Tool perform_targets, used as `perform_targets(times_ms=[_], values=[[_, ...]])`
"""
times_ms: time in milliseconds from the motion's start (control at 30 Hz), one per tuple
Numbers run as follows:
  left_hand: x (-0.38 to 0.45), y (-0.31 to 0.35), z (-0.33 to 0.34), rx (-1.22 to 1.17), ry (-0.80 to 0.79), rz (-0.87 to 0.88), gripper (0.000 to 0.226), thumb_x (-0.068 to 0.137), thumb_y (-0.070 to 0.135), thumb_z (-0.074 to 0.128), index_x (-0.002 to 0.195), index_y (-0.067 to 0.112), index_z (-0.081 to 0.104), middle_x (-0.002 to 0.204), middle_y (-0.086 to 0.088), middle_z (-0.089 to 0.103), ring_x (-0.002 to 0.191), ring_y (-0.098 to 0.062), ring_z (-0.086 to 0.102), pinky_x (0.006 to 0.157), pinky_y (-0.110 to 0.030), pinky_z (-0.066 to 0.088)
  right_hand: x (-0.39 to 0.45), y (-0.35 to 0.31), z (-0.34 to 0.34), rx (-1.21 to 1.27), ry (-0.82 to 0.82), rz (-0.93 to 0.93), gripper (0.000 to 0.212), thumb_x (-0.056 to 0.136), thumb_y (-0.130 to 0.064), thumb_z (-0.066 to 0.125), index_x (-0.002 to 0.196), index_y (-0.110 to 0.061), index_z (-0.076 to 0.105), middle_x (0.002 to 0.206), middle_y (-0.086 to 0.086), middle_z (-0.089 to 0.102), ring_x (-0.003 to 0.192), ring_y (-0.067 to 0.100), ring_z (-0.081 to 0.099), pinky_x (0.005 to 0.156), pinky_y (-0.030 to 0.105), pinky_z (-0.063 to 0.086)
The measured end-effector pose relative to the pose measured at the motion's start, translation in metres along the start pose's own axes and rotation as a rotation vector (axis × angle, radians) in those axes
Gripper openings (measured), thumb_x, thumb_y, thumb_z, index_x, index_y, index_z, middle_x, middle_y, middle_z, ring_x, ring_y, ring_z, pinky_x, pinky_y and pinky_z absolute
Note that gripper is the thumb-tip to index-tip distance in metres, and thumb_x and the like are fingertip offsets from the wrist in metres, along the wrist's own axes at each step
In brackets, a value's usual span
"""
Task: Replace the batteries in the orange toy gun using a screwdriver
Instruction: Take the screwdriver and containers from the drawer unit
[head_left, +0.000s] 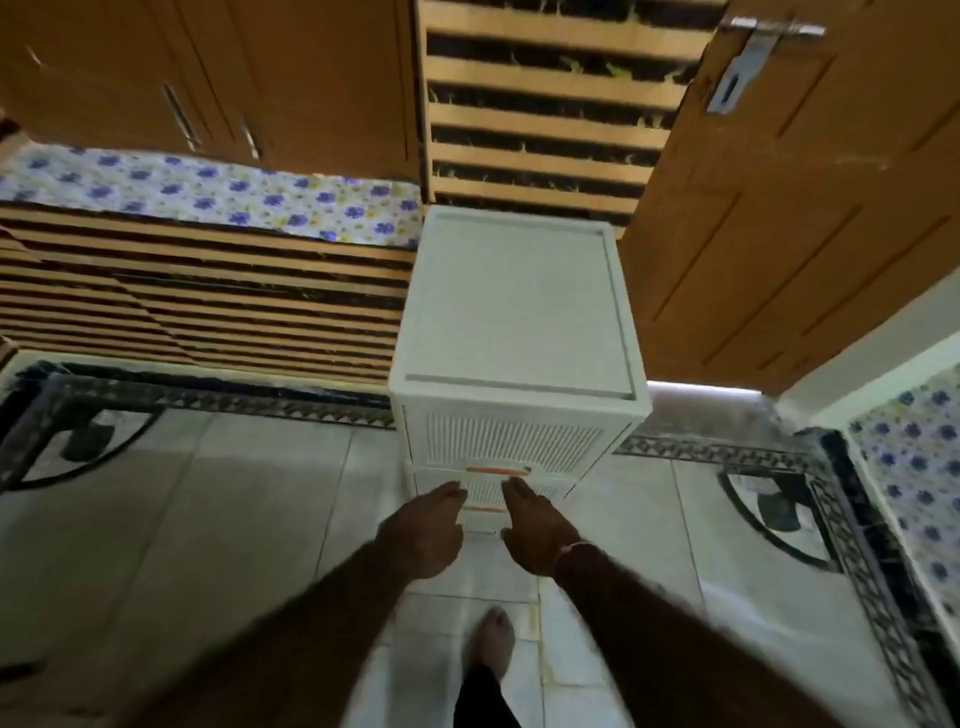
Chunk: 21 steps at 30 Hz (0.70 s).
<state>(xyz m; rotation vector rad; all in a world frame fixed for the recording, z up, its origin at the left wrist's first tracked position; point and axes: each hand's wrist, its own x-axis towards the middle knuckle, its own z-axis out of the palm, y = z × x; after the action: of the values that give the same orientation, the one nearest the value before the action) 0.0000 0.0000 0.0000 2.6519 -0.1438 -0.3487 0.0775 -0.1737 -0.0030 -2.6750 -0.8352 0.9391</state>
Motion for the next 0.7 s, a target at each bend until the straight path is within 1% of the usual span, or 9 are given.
perform_targets(times_ms=[67,133,200,267,333,367,500,600,700], values=[[0.034,-0.029,0.03,0.126,0.097,0.055,0.06,0.106,0.03,0.021,0.114,-0.008,0.067,0.118,-0.02,0.068,0.103,-0.03,0.071,0.087,-0.031,0.055,0.036,0.015,0.004,0.034,-0.045,0.028,0.073,0.098,-0.02,0.05,0.155,-0.005,0.007,0.164,0.012,0.003,0.145,0.033,0.026,0.117,0.04,0.026],[0.052,-0.05,0.06,0.063,0.194,0.061,0.058,0.105,0.022,0.022,0.105,-0.011,0.07,0.107,-0.02,0.072,0.095,-0.031,0.073,0.087,-0.03,0.055,0.057,0.023,0.008,0.013,-0.1,0.049,0.077,0.097,-0.022,0.052,0.155,-0.005,0.004,0.164,0.013,-0.003,0.145,0.035,0.027,0.116,0.042,0.029],[0.067,-0.037,0.055,0.03,0.097,0.04,0.039,0.096,0.01,0.038,0.114,-0.013,0.065,0.116,-0.022,0.068,0.104,-0.033,0.069,0.081,-0.037,0.059,0.072,0.03,0.015,0.001,-0.144,0.052,0.079,0.096,-0.021,0.053,0.155,-0.005,0.002,0.164,0.013,-0.008,0.142,0.037,0.031,0.113,0.043,0.033],[0.074,-0.03,0.05,-0.036,0.087,-0.007,0.048,0.088,0.004,0.053,0.135,-0.006,0.052,0.142,-0.018,0.052,0.12,-0.032,0.061,0.092,-0.04,0.055,0.08,0.034,0.021,-0.016,-0.132,0.052,0.08,0.095,-0.019,0.053,0.155,-0.006,0.002,0.163,0.014,-0.006,0.137,0.04,0.036,0.109,0.044,0.038],[0.071,-0.026,0.051,-0.111,0.002,-0.053,0.061,0.073,-0.001,0.071,0.132,-0.002,0.057,0.141,-0.017,0.054,0.105,-0.029,0.07,0.083,-0.037,0.059,0.084,0.035,0.025,-0.019,-0.083,0.058,0.078,0.093,-0.016,0.054,0.154,-0.005,0.008,0.162,0.017,0.004,0.132,0.041,0.041,0.104,0.046,0.043],[0.069,-0.025,0.053,-0.089,0.054,-0.04,0.062,0.069,0.0,0.073,0.13,-0.002,0.059,0.138,-0.016,0.056,0.097,-0.028,0.072,0.077,-0.036,0.06,0.085,0.033,0.027,-0.009,-0.049,0.06,0.076,0.092,-0.015,0.055,0.153,-0.005,0.012,0.16,0.017,0.01,0.129,0.04,0.044,0.102,0.046,0.044],[0.055,-0.011,0.041,-0.024,-0.079,-0.197,0.059,0.096,0.014,0.048,0.152,0.016,0.03,0.159,0.004,0.028,0.129,-0.022,0.049,0.107,-0.036,0.041,0.068,0.02,0.038,0.028,0.054,0.095,0.063,0.088,-0.009,0.055,0.145,-0.005,0.031,0.148,0.015,0.036,0.126,0.034,0.046,0.1,0.045,0.046],[0.026,-0.004,0.042,0.037,-0.011,-0.136,0.056,0.09,0.015,0.055,0.144,0.021,0.039,0.142,0.004,0.044,0.117,-0.02,0.053,0.094,-0.038,0.049,0.031,0.002,0.058,0.01,0.131,0.133,0.055,0.082,-0.004,0.056,0.135,-0.006,0.044,0.137,0.013,0.045,0.12,0.031,0.048,0.095,0.041,0.049],[-0.006,0.004,0.046,0.231,-0.018,0.0,0.047,0.065,0.02,0.082,0.109,0.02,0.064,0.1,0.001,0.062,0.077,-0.019,0.063,0.06,-0.036,0.054,-0.012,-0.015,0.08,-0.028,0.331,0.102,0.046,0.066,0.0,0.066,0.112,-0.006,0.06,0.114,0.014,0.058,0.096,0.03,0.06,0.073,0.037,0.056]])
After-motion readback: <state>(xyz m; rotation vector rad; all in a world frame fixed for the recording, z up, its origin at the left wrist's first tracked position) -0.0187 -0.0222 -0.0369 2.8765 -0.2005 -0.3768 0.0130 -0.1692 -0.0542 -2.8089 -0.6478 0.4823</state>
